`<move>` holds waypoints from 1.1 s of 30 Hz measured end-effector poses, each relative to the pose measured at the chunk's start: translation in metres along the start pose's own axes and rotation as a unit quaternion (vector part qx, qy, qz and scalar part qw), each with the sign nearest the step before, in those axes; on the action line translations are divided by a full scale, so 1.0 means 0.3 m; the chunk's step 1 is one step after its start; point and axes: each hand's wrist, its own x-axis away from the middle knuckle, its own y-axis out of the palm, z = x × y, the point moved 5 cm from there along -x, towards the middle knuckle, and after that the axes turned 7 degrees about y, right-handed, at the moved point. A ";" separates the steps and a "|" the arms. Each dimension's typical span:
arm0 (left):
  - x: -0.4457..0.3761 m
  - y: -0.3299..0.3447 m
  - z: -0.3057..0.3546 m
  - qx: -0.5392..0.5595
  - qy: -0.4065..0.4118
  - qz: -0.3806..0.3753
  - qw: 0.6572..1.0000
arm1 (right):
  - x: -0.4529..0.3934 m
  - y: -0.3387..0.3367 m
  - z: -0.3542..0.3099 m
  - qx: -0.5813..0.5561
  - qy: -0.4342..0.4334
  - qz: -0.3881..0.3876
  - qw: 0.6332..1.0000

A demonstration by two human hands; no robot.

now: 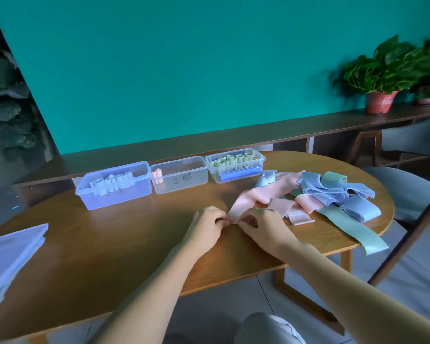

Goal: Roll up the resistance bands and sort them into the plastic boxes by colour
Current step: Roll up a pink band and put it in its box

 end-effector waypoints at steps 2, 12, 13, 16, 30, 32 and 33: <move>0.008 -0.006 -0.001 0.002 -0.018 0.010 1.000 | -0.006 0.006 -0.004 0.002 -0.001 -0.009 1.000; 0.051 -0.068 0.009 0.032 -0.047 0.100 0.993 | -0.049 0.035 -0.049 0.009 -0.011 -0.041 0.999; 0.054 -0.074 0.005 0.031 -0.051 0.102 0.993 | -0.053 0.038 -0.045 0.014 -0.001 -0.033 0.999; 0.061 -0.082 -0.015 0.033 -0.064 0.094 0.993 | -0.056 0.047 -0.032 0.012 0.032 -0.020 0.999; 0.023 -0.050 -0.028 0.005 -0.065 0.005 0.998 | -0.053 0.058 -0.054 0.014 0.036 -0.038 0.999; 0.030 -0.053 -0.025 -0.012 -0.075 0.011 0.997 | -0.045 0.057 -0.069 0.004 0.036 -0.040 0.999; 0.035 -0.056 -0.023 -0.015 -0.076 0.014 0.997 | -0.040 0.055 -0.078 -0.006 0.034 -0.039 0.999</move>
